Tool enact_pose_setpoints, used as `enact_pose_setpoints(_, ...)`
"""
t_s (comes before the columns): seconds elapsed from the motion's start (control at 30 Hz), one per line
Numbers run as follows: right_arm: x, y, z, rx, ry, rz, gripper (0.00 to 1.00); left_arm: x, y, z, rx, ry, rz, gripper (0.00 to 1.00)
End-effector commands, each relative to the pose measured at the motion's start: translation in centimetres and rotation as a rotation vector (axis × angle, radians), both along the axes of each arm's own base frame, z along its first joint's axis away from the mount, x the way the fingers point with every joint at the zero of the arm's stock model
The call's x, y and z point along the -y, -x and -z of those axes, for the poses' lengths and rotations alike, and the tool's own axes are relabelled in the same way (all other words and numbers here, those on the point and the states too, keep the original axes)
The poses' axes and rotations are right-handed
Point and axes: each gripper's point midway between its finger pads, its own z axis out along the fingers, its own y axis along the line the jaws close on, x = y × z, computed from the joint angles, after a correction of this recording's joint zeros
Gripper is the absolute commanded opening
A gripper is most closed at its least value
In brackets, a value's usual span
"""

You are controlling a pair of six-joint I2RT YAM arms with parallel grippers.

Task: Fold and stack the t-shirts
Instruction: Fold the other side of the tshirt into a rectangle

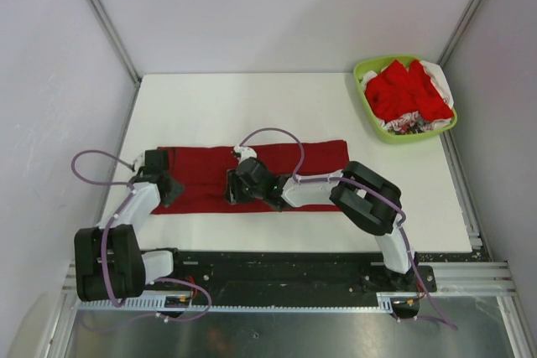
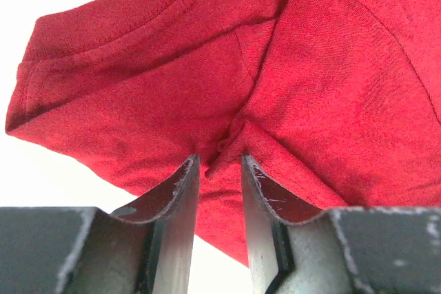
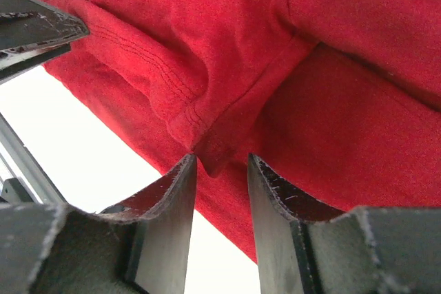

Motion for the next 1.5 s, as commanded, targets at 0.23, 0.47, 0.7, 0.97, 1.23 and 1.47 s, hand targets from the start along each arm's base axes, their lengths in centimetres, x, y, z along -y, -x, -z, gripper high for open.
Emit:
enact_pose_setpoints(0.23,-1.8,-0.7,-2.0,0.029,-0.059,0.005,0.28,-0.1,-0.7,-0.5,0.045,-0.002,0.006,0.2)
enact_pose_setpoints(0.47,-1.8,-0.8,-2.3,0.033,-0.057,0.004,0.08,0.3,-0.7,-1.2,0.072,0.019,0.013,0.02)
enact_pose_setpoints(0.7,-1.6,-0.5,-3.0,0.035,-0.05,-0.007,0.01,0.3,0.2,-2.1,0.066,0.027,-0.017,0.0)
enact_pose_setpoints(0.97,-1.4,0.5,-2.7,0.025,-0.021,-0.017,0.0,0.2,1.7,-2.2,0.027,0.041,-0.075,0.0)
enact_pose_setpoints(1.23,-1.3,0.6,-3.1,0.028,-0.019,-0.008,0.01,-0.1,2.0,-3.0,0.028,0.031,-0.092,0.0)
enact_pose_setpoints(1.47,-1.1,0.5,-3.9,0.035,-0.023,0.0,0.02,-0.3,1.9,-3.9,0.024,0.032,-0.096,0.0)
